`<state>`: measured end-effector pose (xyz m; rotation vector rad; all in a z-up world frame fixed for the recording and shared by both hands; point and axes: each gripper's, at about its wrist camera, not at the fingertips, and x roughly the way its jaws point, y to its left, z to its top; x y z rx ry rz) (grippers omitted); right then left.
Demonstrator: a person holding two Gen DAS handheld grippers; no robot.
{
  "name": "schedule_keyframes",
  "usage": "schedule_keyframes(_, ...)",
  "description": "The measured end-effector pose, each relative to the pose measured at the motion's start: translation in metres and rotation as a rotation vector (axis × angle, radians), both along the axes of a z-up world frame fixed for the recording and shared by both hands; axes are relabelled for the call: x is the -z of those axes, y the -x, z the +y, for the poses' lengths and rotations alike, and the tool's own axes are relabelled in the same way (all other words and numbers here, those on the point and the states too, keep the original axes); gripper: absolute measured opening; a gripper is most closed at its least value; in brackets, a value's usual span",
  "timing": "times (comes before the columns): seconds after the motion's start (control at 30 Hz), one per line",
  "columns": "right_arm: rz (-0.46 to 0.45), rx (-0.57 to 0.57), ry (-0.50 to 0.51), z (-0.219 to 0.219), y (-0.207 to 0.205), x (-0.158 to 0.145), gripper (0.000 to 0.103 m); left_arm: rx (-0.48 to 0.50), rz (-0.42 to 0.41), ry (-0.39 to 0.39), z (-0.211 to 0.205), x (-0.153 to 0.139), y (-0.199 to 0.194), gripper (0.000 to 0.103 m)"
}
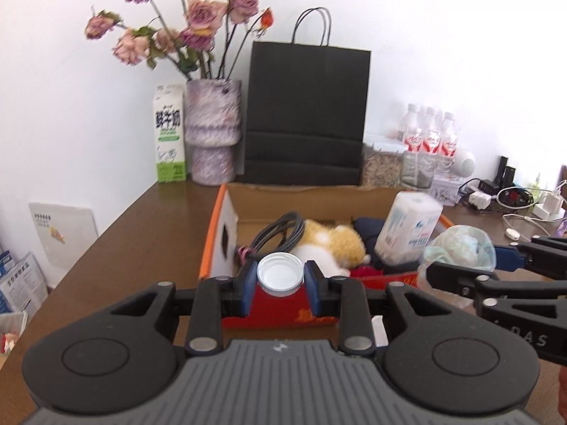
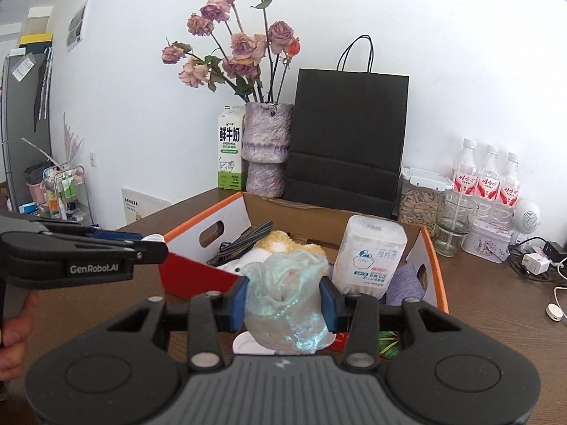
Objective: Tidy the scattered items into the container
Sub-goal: 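Carry the bottle cap and plastic bag into the box and open both tools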
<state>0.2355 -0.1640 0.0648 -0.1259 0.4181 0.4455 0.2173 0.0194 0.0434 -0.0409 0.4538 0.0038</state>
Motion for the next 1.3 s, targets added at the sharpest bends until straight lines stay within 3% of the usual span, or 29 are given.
schedule_keyframes(0.43, 0.073, 0.049, -0.060, -0.015, -0.049, 0.006, 0.040, 0.032, -0.059, -0.026, -0.021, -0.021, -0.044, 0.029)
schedule_keyframes(1.0, 0.173, 0.084, -0.065, -0.002, -0.152, 0.039, 0.040, 0.023, 0.053, -0.034, -0.013, 0.014, -0.120, 0.029)
schedule_keyframes(1.3, 0.178, 0.060, -0.064, -0.005, -0.150, 0.046, 0.040, 0.009, 0.087, -0.065, -0.009, 0.030, -0.133, 0.029)
